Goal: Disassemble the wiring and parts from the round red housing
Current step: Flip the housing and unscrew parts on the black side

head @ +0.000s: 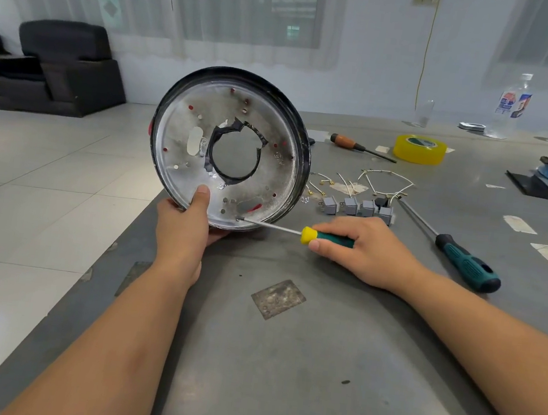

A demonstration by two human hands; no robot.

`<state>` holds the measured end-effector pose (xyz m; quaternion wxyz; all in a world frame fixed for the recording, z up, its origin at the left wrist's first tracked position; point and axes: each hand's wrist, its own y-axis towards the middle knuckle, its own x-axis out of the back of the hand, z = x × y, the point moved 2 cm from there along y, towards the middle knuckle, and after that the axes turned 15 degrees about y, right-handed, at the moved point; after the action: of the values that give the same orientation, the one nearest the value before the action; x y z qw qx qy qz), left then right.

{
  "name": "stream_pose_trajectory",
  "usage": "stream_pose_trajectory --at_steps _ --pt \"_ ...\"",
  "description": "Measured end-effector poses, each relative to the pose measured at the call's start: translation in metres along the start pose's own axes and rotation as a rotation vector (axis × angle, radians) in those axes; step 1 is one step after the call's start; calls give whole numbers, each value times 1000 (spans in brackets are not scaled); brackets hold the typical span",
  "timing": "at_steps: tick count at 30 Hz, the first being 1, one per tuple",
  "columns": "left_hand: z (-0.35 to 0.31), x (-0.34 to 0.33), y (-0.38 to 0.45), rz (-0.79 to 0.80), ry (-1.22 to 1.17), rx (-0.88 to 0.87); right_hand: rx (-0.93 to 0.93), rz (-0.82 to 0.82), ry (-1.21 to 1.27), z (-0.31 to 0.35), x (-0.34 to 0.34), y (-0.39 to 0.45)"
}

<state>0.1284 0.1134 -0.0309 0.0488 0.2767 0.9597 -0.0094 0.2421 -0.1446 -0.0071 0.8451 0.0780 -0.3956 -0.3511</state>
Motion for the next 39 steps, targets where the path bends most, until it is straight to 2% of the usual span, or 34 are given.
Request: stream_pose_trajectory --at_steps 3,8,18,23,26,30,35,39 --pt "-1 0 -1 -1 3 1 -13 -71 -13 1 -4 -1" --pt "-1 0 -1 -13 18 -12 -5 -95 -54 4 -11 0" --pt "-1 0 -3 -9 46 4 -37 -87 -51 2 -11 0" --pt "0 -1 -4 -20 99 -43 -59 -53 -118 4 -11 0" --pt "-1 -1 -6 -23 161 -104 -26 -28 -235 8 -12 1" --pt "-3 -2 -11 -29 260 -172 122 -53 -467 21 -13 -2" --pt "-3 -2 -11 -65 291 -192 231 -29 -790 38 -22 -3" --pt "-2 -1 -11 -92 323 -200 325 -85 -952 52 -24 -7"
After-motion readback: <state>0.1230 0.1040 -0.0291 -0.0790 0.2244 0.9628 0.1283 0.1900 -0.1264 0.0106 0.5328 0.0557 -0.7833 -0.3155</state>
